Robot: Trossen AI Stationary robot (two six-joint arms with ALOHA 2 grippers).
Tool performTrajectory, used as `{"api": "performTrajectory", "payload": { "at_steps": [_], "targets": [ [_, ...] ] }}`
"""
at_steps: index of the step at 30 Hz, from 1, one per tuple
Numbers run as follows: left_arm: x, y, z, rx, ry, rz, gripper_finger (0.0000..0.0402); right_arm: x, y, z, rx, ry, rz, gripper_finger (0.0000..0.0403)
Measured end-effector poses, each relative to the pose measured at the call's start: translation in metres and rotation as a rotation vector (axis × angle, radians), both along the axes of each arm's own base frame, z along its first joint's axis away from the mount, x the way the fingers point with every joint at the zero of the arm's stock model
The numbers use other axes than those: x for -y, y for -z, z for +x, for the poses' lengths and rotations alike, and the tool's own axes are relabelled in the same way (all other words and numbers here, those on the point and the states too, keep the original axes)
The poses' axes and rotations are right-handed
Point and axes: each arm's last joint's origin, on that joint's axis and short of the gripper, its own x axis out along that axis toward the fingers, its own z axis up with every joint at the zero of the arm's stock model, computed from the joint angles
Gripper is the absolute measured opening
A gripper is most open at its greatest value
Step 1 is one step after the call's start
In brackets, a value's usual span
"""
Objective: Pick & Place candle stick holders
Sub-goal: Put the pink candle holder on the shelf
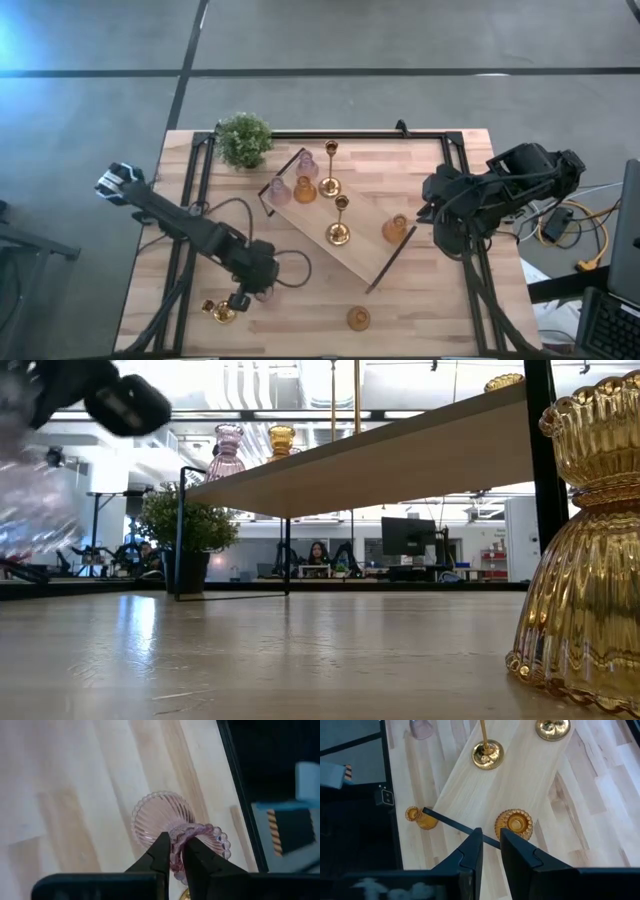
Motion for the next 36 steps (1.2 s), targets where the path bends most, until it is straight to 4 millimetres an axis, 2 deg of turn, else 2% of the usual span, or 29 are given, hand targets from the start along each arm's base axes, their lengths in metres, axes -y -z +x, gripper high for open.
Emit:
{"api": "performTrajectory", "payload": {
  "at_steps": [7, 13, 17, 24, 31, 36],
  "targets": [
    [-0.015, -0.050, -0.013, 0.205, -0.169, -0.006, 0.0033, -0.011, 0.001, 0.004, 0.033, -0.024, -0.025, 0.0058],
    [-0.030, -0.072, -0.022, 0.296, -0.372, -0.013, 0.0033, -0.047, 0.013, 0.016, 0.051, -0.088, -0.166, 0.0058],
    [-0.039, -0.078, -0.025, 0.328, -0.487, -0.020, 0.0033, -0.077, 0.029, 0.028, 0.065, -0.110, -0.336, 0.0058],
    [-0.044, -0.089, -0.026, 0.436, -0.548, -0.028, 0.0033, -0.122, 0.068, 0.060, 0.086, -0.098, -0.691, 0.0059],
    [-0.043, -0.090, -0.020, 0.533, -0.540, 0.027, 0.0033, -0.147, 0.112, 0.094, 0.064, -0.084, -0.944, 0.0059],
    [-0.042, -0.086, -0.016, 0.597, -0.514, 0.043, 0.0033, -0.160, 0.127, 0.110, 0.101, -0.068, -1.102, 0.0059]
  ]
}}
